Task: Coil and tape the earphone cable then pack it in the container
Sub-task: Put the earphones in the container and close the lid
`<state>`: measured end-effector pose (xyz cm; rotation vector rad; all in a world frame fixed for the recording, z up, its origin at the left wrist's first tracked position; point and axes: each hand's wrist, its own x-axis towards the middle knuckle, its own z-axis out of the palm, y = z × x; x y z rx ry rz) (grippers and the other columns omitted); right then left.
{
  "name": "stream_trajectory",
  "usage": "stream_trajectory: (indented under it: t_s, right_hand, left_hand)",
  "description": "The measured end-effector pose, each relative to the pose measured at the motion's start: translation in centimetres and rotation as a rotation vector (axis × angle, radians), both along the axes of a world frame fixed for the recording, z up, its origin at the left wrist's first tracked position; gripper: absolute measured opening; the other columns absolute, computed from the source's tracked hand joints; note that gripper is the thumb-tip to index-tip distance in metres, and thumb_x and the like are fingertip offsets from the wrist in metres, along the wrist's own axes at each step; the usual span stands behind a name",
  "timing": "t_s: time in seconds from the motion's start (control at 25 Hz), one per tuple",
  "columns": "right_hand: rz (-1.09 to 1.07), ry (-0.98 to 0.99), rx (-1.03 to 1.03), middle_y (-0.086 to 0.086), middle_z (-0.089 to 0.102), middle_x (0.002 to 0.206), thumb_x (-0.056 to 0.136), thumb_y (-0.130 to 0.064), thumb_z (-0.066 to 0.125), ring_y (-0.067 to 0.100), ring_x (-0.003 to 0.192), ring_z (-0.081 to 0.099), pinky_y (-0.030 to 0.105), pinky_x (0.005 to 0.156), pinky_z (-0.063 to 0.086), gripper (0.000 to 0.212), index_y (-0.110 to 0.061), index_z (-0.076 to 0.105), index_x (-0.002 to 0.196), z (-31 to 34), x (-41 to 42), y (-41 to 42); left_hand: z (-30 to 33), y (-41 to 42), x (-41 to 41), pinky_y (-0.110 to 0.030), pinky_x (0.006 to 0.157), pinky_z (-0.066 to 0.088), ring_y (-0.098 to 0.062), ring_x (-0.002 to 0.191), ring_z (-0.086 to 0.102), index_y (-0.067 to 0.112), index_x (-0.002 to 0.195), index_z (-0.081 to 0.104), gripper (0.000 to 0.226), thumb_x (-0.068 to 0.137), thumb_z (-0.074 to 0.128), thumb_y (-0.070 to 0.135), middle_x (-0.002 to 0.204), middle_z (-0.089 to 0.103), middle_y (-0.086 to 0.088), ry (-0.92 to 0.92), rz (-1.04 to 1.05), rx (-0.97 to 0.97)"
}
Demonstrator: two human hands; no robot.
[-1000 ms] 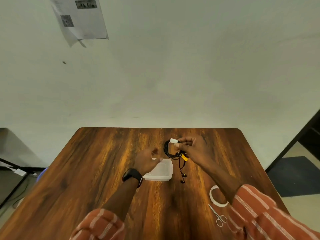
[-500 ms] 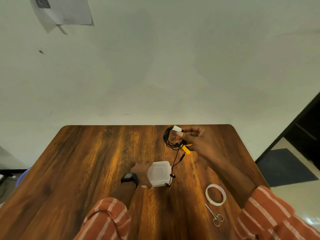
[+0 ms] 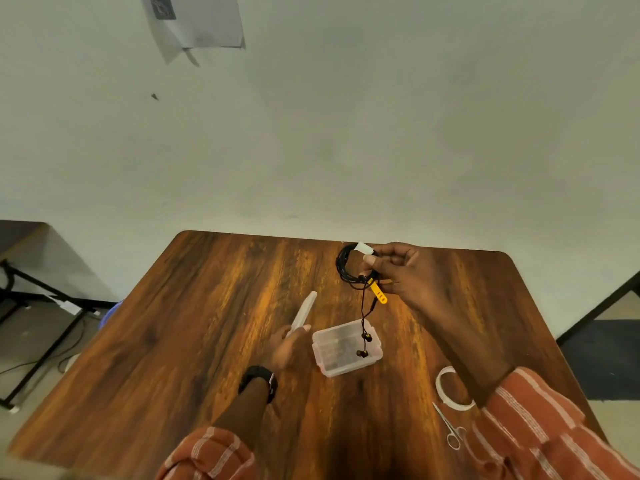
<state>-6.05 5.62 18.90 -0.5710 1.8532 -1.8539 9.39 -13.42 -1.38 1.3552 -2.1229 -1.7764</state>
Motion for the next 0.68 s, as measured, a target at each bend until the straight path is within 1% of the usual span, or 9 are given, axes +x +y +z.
stream_trajectory:
  t_s: [0.08,0.16,0.2,0.28,0.36,0.44,0.52,0.6,0.68]
  right_hand:
    - [0.022,0.015,0.007,0.020,0.076,0.085,0.085,-0.008,0.073,0.029,0.074,0.074,0.042,0.068,0.059,0.009,-0.014,0.070,0.090,-1.0,0.5,-0.8]
    - [0.038,0.027,0.025,0.019,0.077,0.084,0.085,-0.009,0.073,0.029,0.073,0.075,0.040,0.064,0.060,0.008,-0.014,0.071,0.090,-2.8,1.1,-1.3]
    - [0.045,0.016,0.036,0.018,0.077,0.083,0.084,-0.009,0.074,0.028,0.072,0.075,0.038,0.060,0.060,0.008,-0.015,0.072,0.089,-4.1,1.4,-1.5]
    - [0.058,-0.049,0.091,0.016,0.076,0.077,0.084,-0.007,0.074,0.025,0.065,0.073,0.031,0.052,0.058,0.007,-0.013,0.072,0.086,-7.7,1.7,-1.9]
    - [0.048,-0.162,0.188,0.012,0.070,0.070,0.083,-0.004,0.074,0.017,0.054,0.069,0.026,0.046,0.054,0.004,-0.007,0.071,0.085,-12.1,1.4,-2.7]
    - [0.010,-0.243,0.321,0.010,0.065,0.067,0.084,0.001,0.072,0.008,0.043,0.063,0.022,0.039,0.051,0.010,0.004,0.069,0.093,-16.4,0.4,-3.4]
    - [0.012,-0.311,0.415,0.012,0.062,0.066,0.085,0.003,0.070,0.009,0.036,0.059,0.022,0.035,0.047,0.018,0.009,0.066,0.101,-20.0,-0.9,-4.2]
    - [0.063,-0.320,0.521,0.015,0.063,0.071,0.084,-0.001,0.072,0.018,0.043,0.060,0.027,0.038,0.048,0.011,0.002,0.066,0.094,-22.5,-1.8,-4.6]
    - [0.115,-0.262,0.630,0.016,0.065,0.073,0.083,-0.003,0.073,0.021,0.050,0.059,0.030,0.043,0.049,0.007,-0.004,0.068,0.087,-23.7,-2.2,-4.9]
  left_hand:
    - [-1.1,-0.4,1.9,-0.048,0.100,0.046,-0.025,0.114,0.059,0.025,0.131,0.057,0.095,0.057,0.062,0.085,0.133,0.059,0.000,0.011,0.132,0.033]
    - [-1.3,-0.2,3.6,-0.044,0.099,0.046,-0.023,0.111,0.058,0.024,0.133,0.054,0.098,0.057,0.061,0.085,0.134,0.057,0.000,0.025,0.147,0.038]
    - [-0.8,0.1,4.4,-0.040,0.096,0.045,-0.020,0.111,0.056,0.024,0.135,0.052,0.094,0.061,0.061,0.082,0.136,0.055,0.001,0.023,0.133,0.022]
    - [-0.2,0.5,5.5,-0.033,0.088,0.043,-0.017,0.109,0.052,0.022,0.140,0.048,0.080,0.076,0.066,0.066,0.140,0.051,-0.002,0.031,0.127,0.013]
    - [-0.3,0.4,6.2,-0.025,0.079,0.041,-0.016,0.107,0.051,0.019,0.141,0.047,0.072,0.082,0.070,0.052,0.141,0.050,-0.004,0.028,0.113,-0.004]
    - [-0.5,0.3,6.6,-0.027,0.084,0.043,-0.016,0.111,0.053,0.022,0.140,0.047,0.078,0.076,0.071,0.058,0.143,0.050,-0.004,0.013,0.070,-0.078]
    - [-0.4,0.3,6.9,-0.031,0.090,0.044,-0.016,0.115,0.053,0.026,0.139,0.047,0.084,0.070,0.073,0.064,0.142,0.051,-0.001,0.004,0.020,-0.159]
    - [0.0,0.5,6.8,-0.030,0.090,0.045,-0.013,0.114,0.053,0.028,0.137,0.046,0.080,0.069,0.078,0.058,0.138,0.052,0.004,0.043,-0.003,-0.205]
    - [0.3,0.8,6.3,-0.036,0.095,0.049,-0.011,0.116,0.055,0.035,0.135,0.045,0.084,0.064,0.079,0.064,0.137,0.052,0.009,0.051,-0.028,-0.262]
